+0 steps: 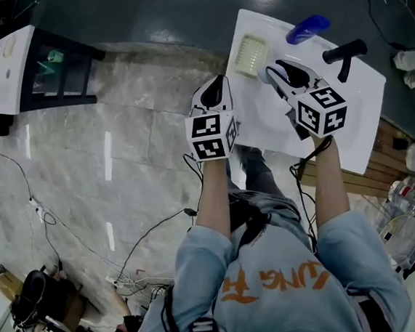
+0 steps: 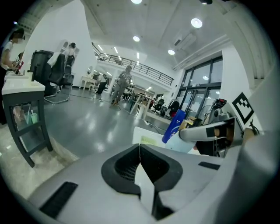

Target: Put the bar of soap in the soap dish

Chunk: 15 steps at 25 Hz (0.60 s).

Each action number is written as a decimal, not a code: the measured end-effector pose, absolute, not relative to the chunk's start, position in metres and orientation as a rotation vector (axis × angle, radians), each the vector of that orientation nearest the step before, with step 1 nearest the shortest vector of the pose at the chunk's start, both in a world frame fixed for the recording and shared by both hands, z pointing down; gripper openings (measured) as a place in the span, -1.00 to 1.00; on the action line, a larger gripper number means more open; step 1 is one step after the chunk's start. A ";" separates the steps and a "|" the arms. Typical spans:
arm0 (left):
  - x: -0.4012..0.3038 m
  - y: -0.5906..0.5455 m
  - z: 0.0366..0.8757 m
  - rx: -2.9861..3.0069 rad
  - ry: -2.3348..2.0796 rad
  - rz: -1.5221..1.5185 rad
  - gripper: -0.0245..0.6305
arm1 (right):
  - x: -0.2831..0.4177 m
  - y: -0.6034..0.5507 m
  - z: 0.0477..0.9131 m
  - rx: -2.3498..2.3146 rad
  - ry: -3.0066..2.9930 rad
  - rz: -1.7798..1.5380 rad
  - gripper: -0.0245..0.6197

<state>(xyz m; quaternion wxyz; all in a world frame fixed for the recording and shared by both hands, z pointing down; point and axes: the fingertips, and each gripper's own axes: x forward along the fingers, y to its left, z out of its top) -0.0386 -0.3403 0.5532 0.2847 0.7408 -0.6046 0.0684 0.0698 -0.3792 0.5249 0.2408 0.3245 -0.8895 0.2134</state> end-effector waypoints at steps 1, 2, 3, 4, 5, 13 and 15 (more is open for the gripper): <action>-0.040 -0.342 0.555 1.978 -1.616 0.181 -0.85 | 0.065 -0.383 0.527 0.866 -2.428 0.575 -0.48; -0.042 -0.345 0.556 1.976 -1.616 0.177 -0.85 | 0.061 -0.387 0.530 0.844 -2.422 0.565 -0.48; -0.043 -0.348 0.556 1.974 -1.618 0.172 -0.85 | 0.057 -0.391 0.532 0.823 -2.417 0.556 -0.48; -0.045 -0.350 0.557 1.972 -1.620 0.169 -0.85 | 0.054 -0.395 0.534 0.805 -2.411 0.548 -0.48; -0.046 -0.353 0.557 1.970 -1.620 0.167 -0.85 | 0.051 -0.399 0.536 0.790 -2.406 0.542 -0.48; -0.080 -0.362 0.571 1.911 -1.646 0.157 -0.85 | 0.023 -0.420 0.571 0.616 -2.329 0.499 -0.48; -0.084 -0.365 0.570 1.915 -1.647 0.147 -0.85 | 0.023 -0.423 0.574 0.580 -2.317 0.497 -0.48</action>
